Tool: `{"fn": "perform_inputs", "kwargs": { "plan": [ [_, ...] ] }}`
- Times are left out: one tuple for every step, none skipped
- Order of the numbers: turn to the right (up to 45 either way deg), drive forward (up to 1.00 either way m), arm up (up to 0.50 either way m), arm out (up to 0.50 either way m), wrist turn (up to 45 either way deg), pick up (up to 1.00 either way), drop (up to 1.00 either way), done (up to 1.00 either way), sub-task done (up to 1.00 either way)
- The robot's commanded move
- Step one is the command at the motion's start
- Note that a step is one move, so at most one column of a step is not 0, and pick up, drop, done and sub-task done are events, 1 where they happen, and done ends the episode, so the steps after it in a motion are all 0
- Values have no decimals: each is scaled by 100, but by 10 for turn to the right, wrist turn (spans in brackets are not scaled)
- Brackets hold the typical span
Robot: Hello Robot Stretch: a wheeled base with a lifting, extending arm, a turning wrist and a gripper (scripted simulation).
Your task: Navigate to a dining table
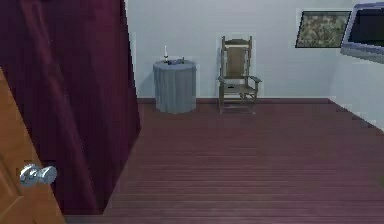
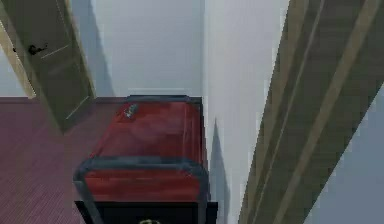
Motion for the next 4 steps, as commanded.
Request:
{"fn": "perform_inputs", "kwargs": {
  "plan": [
    [-450,0,0,0,0,0,0,0,0],
    [-90,0,0,0,0,0,0,0,0],
    [0,15,0,0,0,0,0,0,0],
    [450,0,0,0,0,0,0,0,0]
  ]
}}
